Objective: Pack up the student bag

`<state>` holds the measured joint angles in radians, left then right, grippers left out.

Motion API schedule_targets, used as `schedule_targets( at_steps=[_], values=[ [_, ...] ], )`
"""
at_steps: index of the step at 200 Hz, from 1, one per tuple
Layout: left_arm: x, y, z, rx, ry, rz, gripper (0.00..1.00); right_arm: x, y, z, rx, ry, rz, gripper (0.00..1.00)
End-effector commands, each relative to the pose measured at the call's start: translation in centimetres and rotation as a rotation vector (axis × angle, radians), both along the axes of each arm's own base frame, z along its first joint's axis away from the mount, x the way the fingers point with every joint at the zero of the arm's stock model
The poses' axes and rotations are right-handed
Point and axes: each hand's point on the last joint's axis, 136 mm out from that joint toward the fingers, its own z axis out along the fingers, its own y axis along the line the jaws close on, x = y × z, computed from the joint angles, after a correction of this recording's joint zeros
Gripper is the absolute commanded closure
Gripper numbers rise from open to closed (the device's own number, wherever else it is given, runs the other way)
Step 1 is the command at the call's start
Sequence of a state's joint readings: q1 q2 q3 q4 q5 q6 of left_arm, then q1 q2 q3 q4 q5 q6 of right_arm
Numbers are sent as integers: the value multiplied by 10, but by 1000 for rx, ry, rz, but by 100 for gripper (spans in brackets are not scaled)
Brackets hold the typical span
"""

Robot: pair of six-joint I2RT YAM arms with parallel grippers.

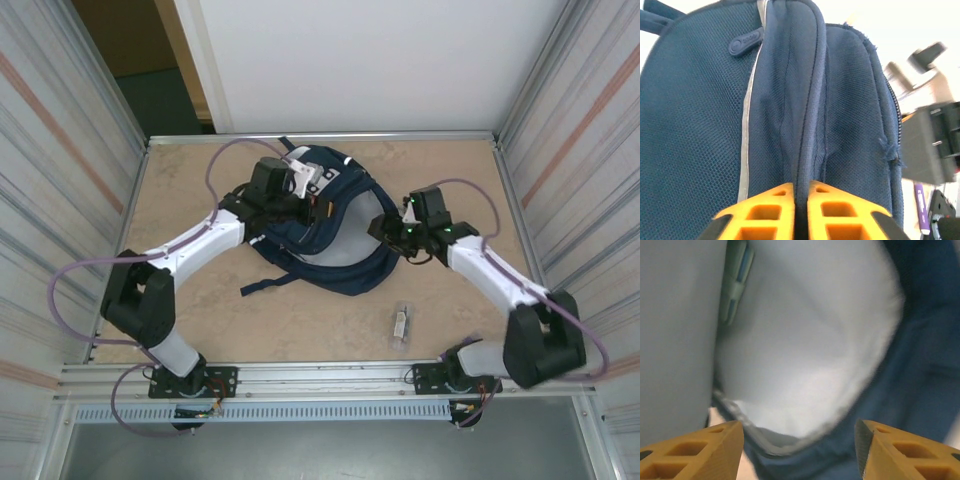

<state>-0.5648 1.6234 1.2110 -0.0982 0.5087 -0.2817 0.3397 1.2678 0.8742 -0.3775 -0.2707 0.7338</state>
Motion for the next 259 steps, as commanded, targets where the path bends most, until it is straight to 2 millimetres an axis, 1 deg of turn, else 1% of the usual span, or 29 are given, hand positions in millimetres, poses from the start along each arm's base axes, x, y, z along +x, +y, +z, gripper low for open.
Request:
schedule_targets(
  at_steps=[1,10,18,25,35,37,46,58,70,81,94,115,128,150,177,189,202,209,217,230,242,259],
  values=[
    [-9,-2,-9,-25,75,5,80,-29,-68,-10,-440,14,5,40],
    [-13,-1,-8,-26,97,15,76,-31,-81,-3,-517,-9,-17,40],
    [-16,5,-7,-15,118,43,73,-32,-87,2,-554,-34,-20,40],
    [-19,13,-6,6,132,75,69,-31,-87,6,-564,-55,-7,40],
    [-23,27,-7,38,135,128,58,-32,-84,13,-556,-71,23,40],
    [-23,30,-4,40,130,141,57,-33,-82,14,-552,-73,29,40],
    [-25,46,-6,64,131,214,54,-34,-77,20,-539,-79,57,40],
    [-26,71,-6,77,140,327,52,-34,-61,23,-510,-105,127,40],
    [-27,93,-12,83,172,418,52,-36,-36,25,-458,-135,225,40],
    [-30,112,-23,97,219,491,51,-37,-14,28,-413,-150,304,40],
    [-30,127,-36,109,266,546,48,-40,4,30,-402,-149,365,41],
    [-27,140,-56,133,331,592,41,-40,24,35,-427,-191,415,41],
    [-23,144,-65,156,352,615,40,-39,34,39,-424,-211,429,41],
    [-12,145,-81,181,374,644,39,-44,52,40,-395,-218,441,41],
    [2,142,-105,216,432,660,38,-52,82,38,-344,-236,479,41],
    [7,141,-116,204,481,666,42,-57,94,36,-341,-227,495,42],
    [12,142,-124,192,523,676,45,-62,105,27,-361,-223,505,42],
    [13,142,-127,190,533,679,48,-63,110,22,-363,-216,506,43],
    [13,143,-131,188,540,683,55,-65,117,14,-355,-202,511,44],
    [14,142,-133,167,549,688,74,-67,124,1,-350,-165,509,45],
    [15,138,-127,134,554,672,85,-67,128,-12,-364,-141,513,46],
    [11,136,-109,94,535,660,93,-62,131,-32,-394,-135,528,47]
  ],
)
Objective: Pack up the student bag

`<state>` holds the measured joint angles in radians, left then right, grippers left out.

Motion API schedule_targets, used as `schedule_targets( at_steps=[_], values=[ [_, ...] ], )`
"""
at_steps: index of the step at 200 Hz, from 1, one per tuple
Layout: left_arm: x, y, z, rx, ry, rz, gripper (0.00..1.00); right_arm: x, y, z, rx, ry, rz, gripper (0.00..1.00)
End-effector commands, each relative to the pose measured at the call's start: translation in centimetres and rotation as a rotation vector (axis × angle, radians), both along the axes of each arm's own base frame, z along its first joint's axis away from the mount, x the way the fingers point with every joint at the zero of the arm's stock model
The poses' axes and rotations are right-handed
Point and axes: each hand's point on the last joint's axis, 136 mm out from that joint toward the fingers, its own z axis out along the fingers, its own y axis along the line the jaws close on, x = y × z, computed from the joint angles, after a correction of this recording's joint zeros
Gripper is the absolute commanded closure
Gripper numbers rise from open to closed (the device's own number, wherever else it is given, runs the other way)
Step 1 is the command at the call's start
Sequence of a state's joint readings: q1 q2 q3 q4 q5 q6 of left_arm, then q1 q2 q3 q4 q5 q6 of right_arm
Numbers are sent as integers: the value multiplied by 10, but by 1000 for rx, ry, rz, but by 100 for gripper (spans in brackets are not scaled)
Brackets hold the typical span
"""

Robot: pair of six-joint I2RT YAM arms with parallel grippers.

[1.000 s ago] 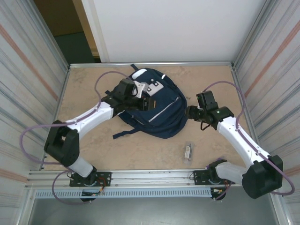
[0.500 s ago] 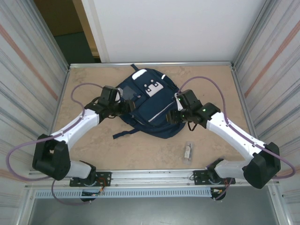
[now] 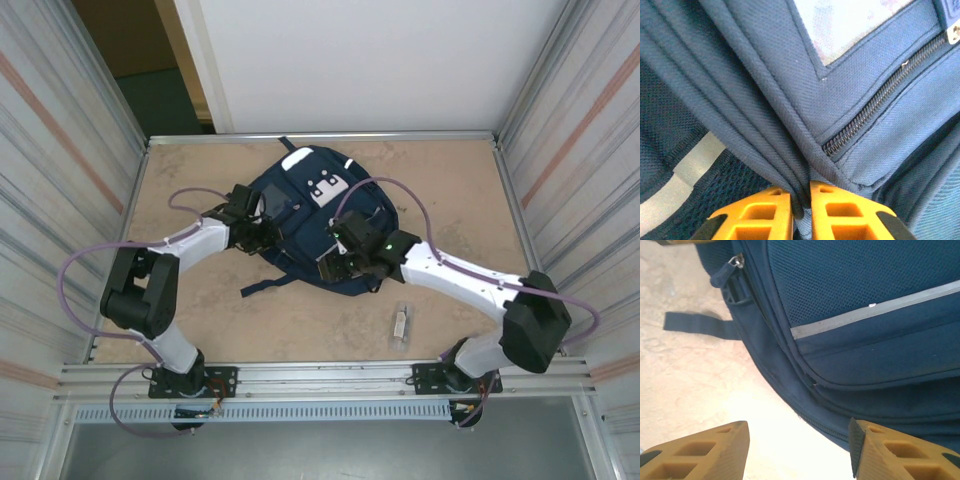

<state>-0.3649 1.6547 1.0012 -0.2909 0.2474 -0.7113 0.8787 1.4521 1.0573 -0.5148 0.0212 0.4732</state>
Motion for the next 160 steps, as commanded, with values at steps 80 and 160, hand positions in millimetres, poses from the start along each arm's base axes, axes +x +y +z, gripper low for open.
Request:
schedule_targets(
  at_steps=[80,160],
  values=[
    [-51,-19,56,-281,-55,128,100,141,-17,-44,22,2,-104,53],
    [-56,-26,87,-300,-151,264,100,96,-30,42,129,-159,-111,47]
  ],
)
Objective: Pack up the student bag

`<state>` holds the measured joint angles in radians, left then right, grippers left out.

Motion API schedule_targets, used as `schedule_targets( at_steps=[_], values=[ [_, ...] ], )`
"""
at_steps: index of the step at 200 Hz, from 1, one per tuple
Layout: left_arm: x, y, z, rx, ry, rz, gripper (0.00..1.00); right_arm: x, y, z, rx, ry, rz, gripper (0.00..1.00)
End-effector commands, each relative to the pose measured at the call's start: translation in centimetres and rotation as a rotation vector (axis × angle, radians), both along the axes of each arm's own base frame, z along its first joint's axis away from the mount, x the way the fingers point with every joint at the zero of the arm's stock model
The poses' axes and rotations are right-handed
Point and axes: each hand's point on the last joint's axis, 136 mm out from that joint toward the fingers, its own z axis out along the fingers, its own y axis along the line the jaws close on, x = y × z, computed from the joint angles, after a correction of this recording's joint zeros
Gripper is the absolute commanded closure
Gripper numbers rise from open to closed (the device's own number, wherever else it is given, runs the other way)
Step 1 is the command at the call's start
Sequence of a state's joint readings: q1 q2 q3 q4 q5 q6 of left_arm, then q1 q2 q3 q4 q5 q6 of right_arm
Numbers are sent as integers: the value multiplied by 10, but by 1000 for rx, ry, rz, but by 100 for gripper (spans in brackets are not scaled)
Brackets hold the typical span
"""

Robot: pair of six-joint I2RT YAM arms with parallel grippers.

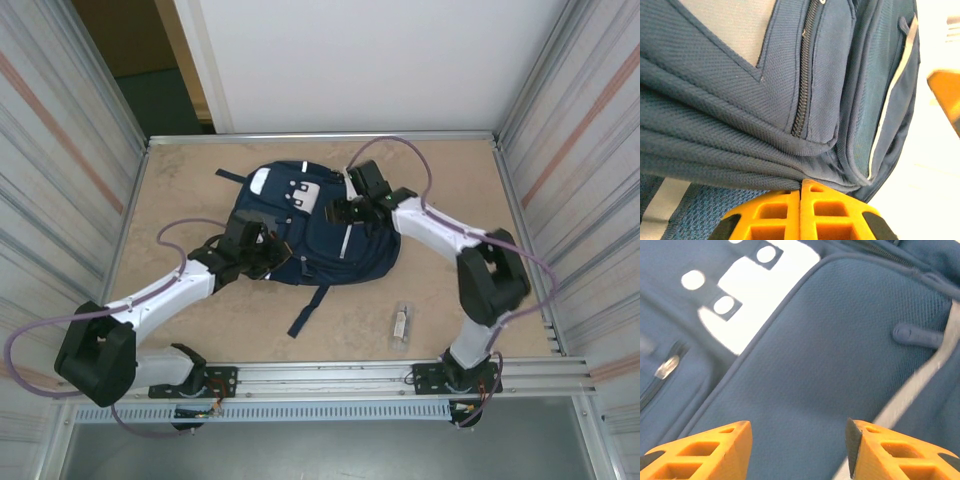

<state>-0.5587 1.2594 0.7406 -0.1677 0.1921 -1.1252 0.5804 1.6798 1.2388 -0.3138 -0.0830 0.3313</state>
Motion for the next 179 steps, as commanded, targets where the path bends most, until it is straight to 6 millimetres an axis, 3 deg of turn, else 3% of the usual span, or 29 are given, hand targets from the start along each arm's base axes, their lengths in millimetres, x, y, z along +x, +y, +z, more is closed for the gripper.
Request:
schedule_targets(
  at_steps=[1,19,37,51,67,91,112,133,179],
  values=[
    [16,10,30,-38,-86,118,100,-43,-11,28,20,-33,10,47],
    [16,10,34,-50,-96,122,100,-93,-3,25,48,27,72,46],
    [12,5,34,-74,-80,103,100,-138,26,25,68,43,180,46],
    [8,1,31,-107,-47,100,100,-158,45,32,30,-15,266,45],
    [3,-6,32,-157,-18,87,100,-167,61,33,-15,-143,344,44],
    [-4,-7,35,-199,21,99,100,-166,83,31,-146,-486,501,45],
    [-8,-4,40,-187,5,92,100,-161,85,19,-219,-686,607,45],
    [-12,-2,42,-190,1,95,100,-173,88,5,-277,-890,814,45],
    [-14,-9,45,-240,5,99,100,-166,69,13,-211,-923,845,47]
  ],
)
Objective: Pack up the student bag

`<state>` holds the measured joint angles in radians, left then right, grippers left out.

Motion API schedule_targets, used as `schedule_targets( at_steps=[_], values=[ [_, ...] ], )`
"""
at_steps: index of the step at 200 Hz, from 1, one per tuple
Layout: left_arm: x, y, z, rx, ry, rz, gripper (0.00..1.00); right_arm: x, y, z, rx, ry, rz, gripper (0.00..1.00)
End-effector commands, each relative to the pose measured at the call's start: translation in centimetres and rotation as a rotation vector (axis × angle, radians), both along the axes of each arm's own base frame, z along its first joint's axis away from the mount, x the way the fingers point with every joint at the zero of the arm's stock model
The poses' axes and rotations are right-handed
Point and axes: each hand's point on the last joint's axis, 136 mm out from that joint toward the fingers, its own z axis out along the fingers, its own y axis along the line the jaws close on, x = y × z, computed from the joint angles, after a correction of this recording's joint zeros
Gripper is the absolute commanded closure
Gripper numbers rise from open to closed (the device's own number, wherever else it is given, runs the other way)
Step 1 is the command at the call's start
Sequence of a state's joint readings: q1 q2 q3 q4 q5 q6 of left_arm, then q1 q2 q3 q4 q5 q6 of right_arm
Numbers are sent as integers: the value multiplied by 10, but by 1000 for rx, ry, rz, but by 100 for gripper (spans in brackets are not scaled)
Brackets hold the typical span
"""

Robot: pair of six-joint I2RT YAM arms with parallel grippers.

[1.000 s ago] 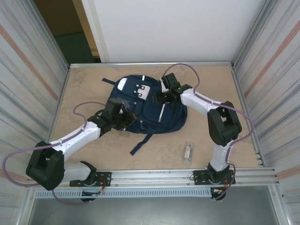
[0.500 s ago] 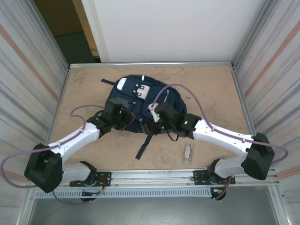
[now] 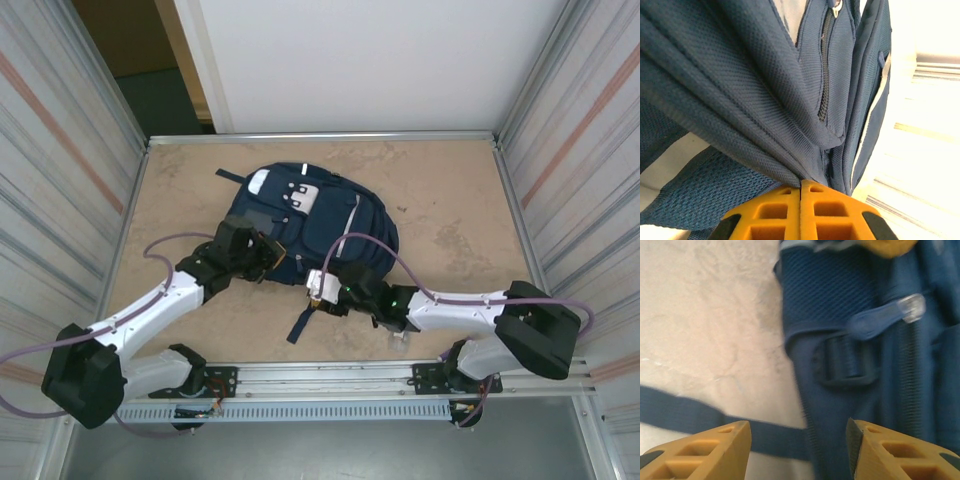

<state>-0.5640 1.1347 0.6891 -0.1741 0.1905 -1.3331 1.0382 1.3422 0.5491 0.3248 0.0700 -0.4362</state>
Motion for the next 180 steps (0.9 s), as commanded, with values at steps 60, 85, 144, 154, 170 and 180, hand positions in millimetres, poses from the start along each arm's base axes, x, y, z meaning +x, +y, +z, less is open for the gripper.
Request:
schedule_targets(
  at_steps=[60,85,144,154,170,180],
  values=[
    [-6,-38,30,-123,-55,-79,100,8,14,35,-30,-322,172,50],
    [-10,-38,24,-111,-42,-80,100,19,5,27,-117,-371,157,56],
    [-13,-39,21,-110,-49,-74,100,24,0,39,-40,-403,87,72],
    [-14,-40,20,-112,-43,-71,100,24,2,39,-52,-410,86,72],
    [-13,-42,20,-123,-44,-75,100,23,3,37,-56,-424,84,71],
    [-13,-43,21,-126,-46,-80,100,25,4,37,-42,-430,74,72]
  ],
)
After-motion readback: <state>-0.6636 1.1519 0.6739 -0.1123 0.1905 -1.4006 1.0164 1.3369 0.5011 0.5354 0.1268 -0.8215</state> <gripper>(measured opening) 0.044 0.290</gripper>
